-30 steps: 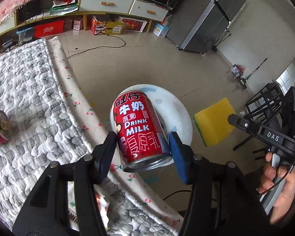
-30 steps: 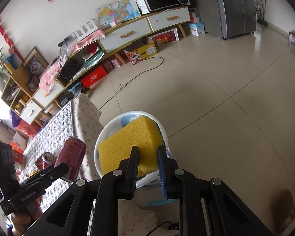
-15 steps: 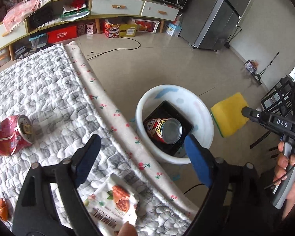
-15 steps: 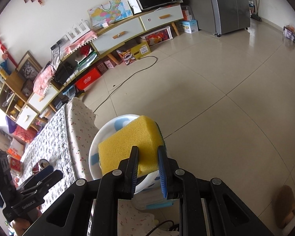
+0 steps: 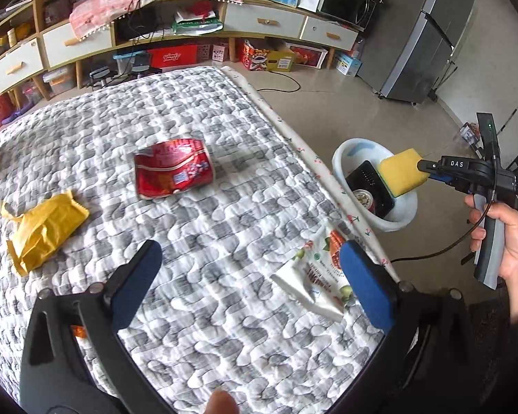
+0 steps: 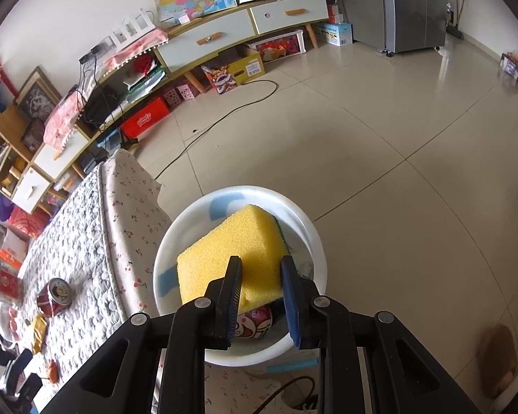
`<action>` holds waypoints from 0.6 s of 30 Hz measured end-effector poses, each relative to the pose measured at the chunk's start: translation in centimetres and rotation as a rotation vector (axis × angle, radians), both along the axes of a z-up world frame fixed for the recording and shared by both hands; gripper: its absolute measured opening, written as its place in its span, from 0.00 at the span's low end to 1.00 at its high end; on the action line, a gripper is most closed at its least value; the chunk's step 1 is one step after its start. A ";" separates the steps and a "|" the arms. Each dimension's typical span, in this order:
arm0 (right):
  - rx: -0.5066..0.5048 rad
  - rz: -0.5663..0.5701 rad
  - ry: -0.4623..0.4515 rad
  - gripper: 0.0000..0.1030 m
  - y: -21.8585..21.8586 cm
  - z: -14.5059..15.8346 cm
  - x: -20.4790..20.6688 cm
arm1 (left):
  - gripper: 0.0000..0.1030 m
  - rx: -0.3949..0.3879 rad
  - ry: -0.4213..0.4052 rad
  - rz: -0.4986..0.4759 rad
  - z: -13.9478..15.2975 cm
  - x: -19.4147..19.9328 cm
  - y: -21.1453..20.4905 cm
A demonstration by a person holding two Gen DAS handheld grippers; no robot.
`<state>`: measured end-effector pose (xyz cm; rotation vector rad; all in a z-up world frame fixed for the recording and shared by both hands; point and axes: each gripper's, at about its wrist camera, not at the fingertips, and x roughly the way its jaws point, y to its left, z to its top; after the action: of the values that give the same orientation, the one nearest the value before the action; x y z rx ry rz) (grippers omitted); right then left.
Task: Collect trash
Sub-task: 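Move both open tools back over the bed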
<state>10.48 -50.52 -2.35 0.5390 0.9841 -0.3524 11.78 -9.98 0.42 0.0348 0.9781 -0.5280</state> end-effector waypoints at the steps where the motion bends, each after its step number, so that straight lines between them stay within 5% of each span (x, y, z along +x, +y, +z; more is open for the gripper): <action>1: 0.000 -0.002 0.004 0.36 0.2 -0.1 0.2 | 0.99 0.000 0.002 0.010 0.0 0.0 0.9; 2: -0.002 -0.009 0.006 0.54 0.3 -0.1 0.3 | 0.99 0.002 0.003 0.018 0.0 0.1 1.6; 4: -0.018 -0.031 -0.009 0.65 0.7 0.3 0.1 | 0.99 0.008 0.001 0.038 0.0 0.0 3.1; 12: -0.004 -0.012 -0.045 0.71 3.7 1.9 -0.3 | 0.99 -0.013 -0.002 0.119 -0.2 -0.6 8.2; 18: -0.015 0.109 -0.057 0.73 8.4 2.8 -1.3 | 0.99 0.002 0.007 0.165 -1.1 -2.4 11.1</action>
<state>9.21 -42.14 0.44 0.4777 0.9506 -0.2457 9.36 1.13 -0.64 -0.0457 0.9792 -0.3755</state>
